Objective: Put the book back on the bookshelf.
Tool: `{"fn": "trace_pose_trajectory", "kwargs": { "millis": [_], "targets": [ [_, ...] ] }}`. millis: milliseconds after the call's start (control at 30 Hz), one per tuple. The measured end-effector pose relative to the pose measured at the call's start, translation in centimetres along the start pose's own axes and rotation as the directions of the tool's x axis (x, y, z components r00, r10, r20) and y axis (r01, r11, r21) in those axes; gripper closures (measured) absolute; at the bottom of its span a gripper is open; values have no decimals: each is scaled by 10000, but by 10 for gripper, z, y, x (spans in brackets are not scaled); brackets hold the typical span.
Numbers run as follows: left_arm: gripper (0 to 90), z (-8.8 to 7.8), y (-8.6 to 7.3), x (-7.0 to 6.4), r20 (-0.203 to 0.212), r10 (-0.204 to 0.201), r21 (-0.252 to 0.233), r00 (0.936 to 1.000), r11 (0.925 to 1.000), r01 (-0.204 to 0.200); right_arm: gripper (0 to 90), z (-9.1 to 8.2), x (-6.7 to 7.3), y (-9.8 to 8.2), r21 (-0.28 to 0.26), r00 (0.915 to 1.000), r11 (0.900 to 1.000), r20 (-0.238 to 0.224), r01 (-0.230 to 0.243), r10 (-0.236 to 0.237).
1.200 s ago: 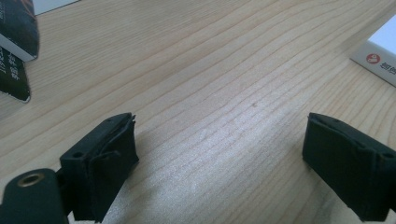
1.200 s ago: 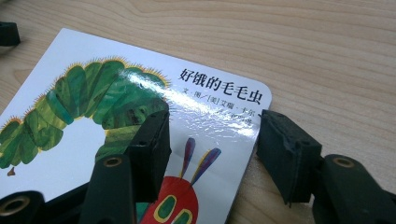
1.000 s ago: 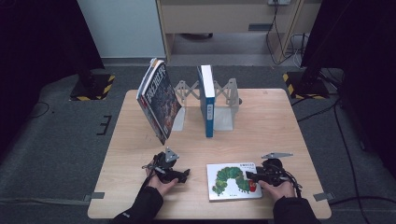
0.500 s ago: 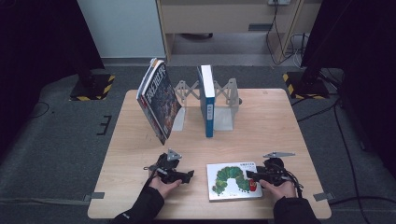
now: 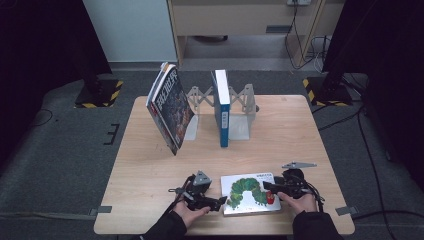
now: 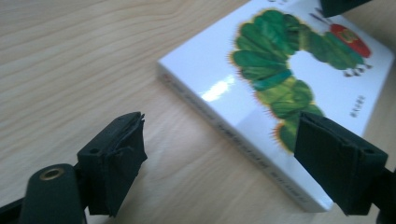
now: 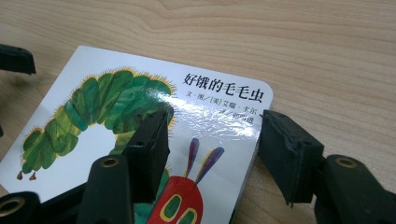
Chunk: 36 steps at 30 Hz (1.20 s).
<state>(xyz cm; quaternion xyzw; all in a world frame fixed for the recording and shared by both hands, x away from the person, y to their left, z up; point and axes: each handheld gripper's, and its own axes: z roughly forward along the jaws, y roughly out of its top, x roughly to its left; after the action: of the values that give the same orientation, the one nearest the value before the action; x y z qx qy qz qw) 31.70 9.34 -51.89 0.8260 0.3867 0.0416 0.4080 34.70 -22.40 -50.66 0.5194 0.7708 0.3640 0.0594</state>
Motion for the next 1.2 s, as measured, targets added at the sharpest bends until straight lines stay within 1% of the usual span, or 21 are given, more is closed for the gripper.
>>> {"fn": "trace_pose_trajectory", "kwargs": {
  "millis": [67, 133, 233, 300, 333, 400, 500, 533, 700, 767, 833, 900, 933, 967, 1000, 1067, 1133, 1200],
  "targets": [
    [155, 4, -2, -5, 161, 104, 185, 9998, 9998, -107, 424, 0, 0, 0, 22, 10000, 10000, -10, 26, -26],
    [151, 9, -4, -10, 300, 49, 381, 9995, 9993, -60, 418, 1, 0, 0, 18, 10000, 10000, -11, 48, -48],
    [162, 13, -4, -14, 376, 66, 300, 9993, 9995, -78, 414, 1, 1, 0, 11, 10000, 10000, -39, -27, 27],
    [178, 16, -4, -17, 298, 196, 180, 9994, 9996, -201, 415, 2, 1, 0, 67, 10000, 10000, -85, -21, 21],
    [189, 17, -4, -18, 175, 279, 122, 9995, 9995, -281, 415, 3, 1, 0, 88, 9999, 10000, -107, -10, 11],
    [175, 19, -3, -19, 22, 308, 113, 9995, 9995, -308, 410, 5, 1, 1, 178, 10000, 9998, -66, 11, -10],
    [175, 20, -2, -17, -36, 317, 8, 9995, 9995, -317, 399, 7, 2, 1, 346, 10000, 9994, -24, -1, 2],
    [176, 21, -1, -16, -67, 331, -24, 9994, 9994, -332, 396, 8, 1, 1, 335, 9999, 9994, -5, 121, -121],
    [185, 24, 4, -9, -220, 197, -164, 9996, 9997, -200, 395, 11, 0, 4, 321, 9999, 9994, -46, -103, 105],
    [194, 24, 5, -8, -288, 291, -190, 9992, 9994, -297, 394, 14, 0, 6, 336, 9998, 9992, -8, -218, 219],
    [206, 25, 7, -7, -384, 501, -236, 9980, 9984, -510, 395, 16, -1, 9, 228, 9997, 9994, 18, -244, 244],
    [218, 25, 9, -6, -436, 502, -212, 9978, 9985, -512, 400, 18, -2, 11, 189, 9995, 9993, 45, -315, 315],
    [219, 26, 10, -5, -479, 501, -245, 9976, 9984, -513, 401, 19, -3, 13, 195, 9996, 9995, 72, -265, 264],
    [219, 26, 11, -4, -480, 513, -259, 9975, 9983, -525, 401, 20, -3, 13, 165, 9996, 9995, 102, -275, 273],
    [218, 27, 11, -3, -454, 533, -267, 9975, 9982, -546, 403, 20, -3, 14, 150, 9992, 9991, 90, -403, 402],
    [224, 26, 12, 0, -365, 542, -269, 9979, 9981, -552, 412, 21, -5, 14, 103, 9993, 9992, 90, -375, 374],
    [233, 26, 11, 0, -322, 532, -311, 9981, 9980, -542, 393, 21, -5, 14, 88, 9992, 9992, 36, -389, 389],
    [229, 25, 10, 1, -234, 423, -251, 9988, 9988, -429, 367, 21, -4, 13, 112, 9996, 9995, 17, -285, 285]
  ]
}}
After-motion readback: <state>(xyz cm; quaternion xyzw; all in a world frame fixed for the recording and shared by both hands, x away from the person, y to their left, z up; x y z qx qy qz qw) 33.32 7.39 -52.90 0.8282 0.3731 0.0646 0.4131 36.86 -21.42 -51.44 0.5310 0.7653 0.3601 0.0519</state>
